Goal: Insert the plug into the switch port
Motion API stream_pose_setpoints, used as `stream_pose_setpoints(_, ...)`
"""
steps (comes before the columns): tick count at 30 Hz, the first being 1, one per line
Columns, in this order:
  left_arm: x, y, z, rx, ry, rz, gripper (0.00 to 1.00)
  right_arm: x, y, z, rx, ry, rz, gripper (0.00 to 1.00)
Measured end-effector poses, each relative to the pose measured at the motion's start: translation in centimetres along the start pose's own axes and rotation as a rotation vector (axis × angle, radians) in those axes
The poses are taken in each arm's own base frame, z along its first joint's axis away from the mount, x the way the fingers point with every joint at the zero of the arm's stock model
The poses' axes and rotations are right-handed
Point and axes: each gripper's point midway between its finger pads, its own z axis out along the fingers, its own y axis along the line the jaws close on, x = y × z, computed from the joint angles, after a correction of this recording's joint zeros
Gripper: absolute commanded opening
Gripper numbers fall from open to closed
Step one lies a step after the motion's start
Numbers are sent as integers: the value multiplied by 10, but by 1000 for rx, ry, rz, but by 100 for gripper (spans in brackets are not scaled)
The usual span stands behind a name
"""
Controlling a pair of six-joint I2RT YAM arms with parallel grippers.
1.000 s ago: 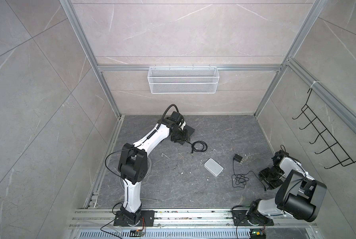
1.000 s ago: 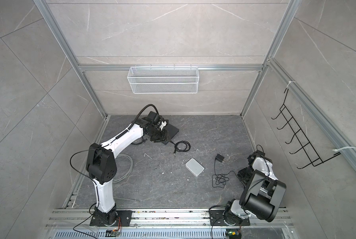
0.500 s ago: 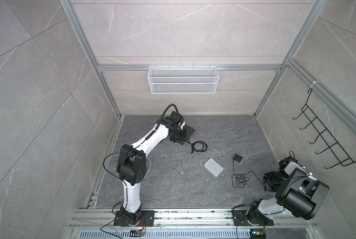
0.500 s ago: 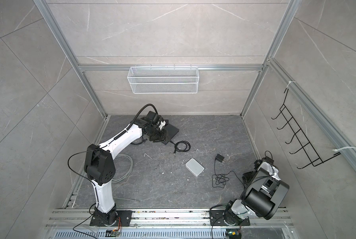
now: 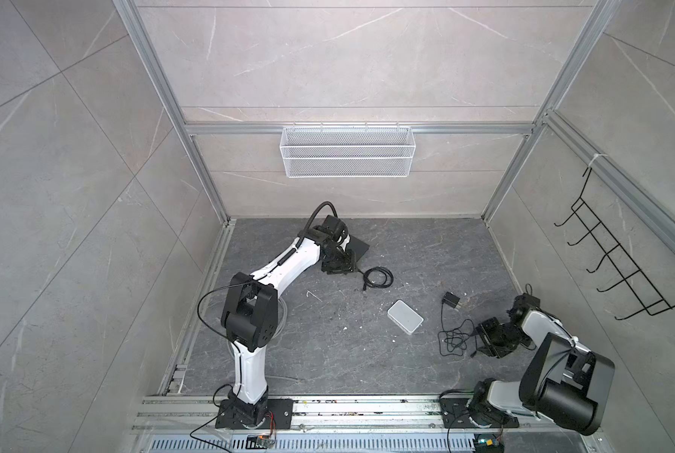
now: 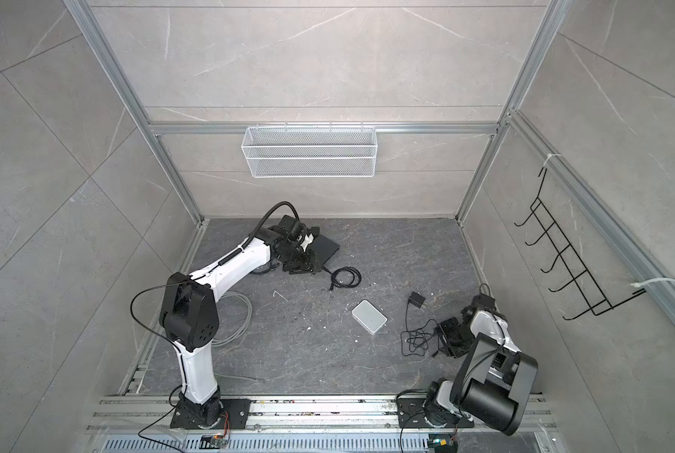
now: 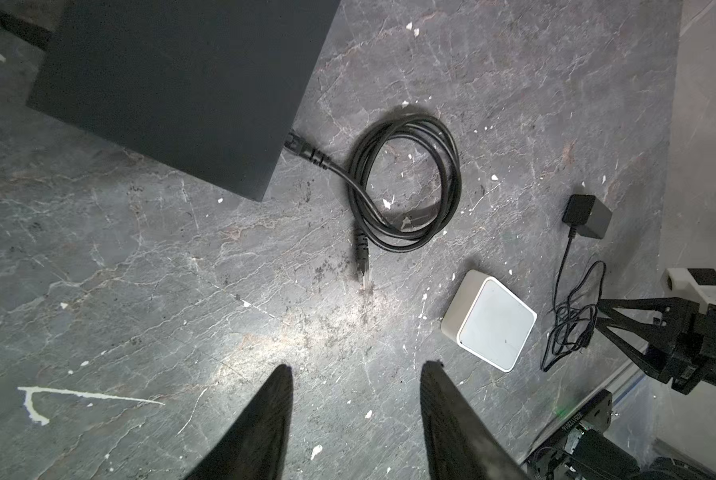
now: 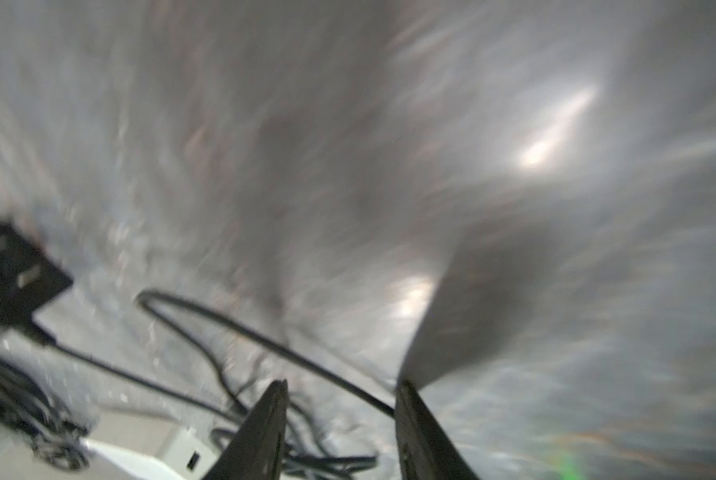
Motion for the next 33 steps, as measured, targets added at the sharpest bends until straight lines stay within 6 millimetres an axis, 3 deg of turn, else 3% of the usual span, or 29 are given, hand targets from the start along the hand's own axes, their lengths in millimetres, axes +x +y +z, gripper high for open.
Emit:
stream_pose_setpoints(4, 6, 5, 5, -8, 16, -6, 53, 18, 23, 9, -7, 64, -74, 47)
stream_pose_setpoints(8, 10, 8, 10, -9, 17, -8, 53, 23, 32, 11, 28, 97, -121, 49)
stream_pose_setpoints(11, 12, 10, 13, -8, 19, -9, 53, 13, 32, 3, 106, 97, -176, 47)
stream_pose_setpoints(15, 11, 8, 14, -4, 14, -3, 53, -17, 49, -22, 185, 28, -304, 46)
stream_pose_setpoints(18, 9, 6, 14, 0, 7, 0, 53, -27, 55, -30, 210, 17, -375, 44)
stream_pose_setpoints(27, 0, -1, 10, 15, -22, 11, 53, 3, 40, -8, 402, 157, -563, 42)
stream_pose_setpoints(33, 0, -2, 12, 15, -22, 12, 53, 8, 21, 1, 511, 176, -595, 40)
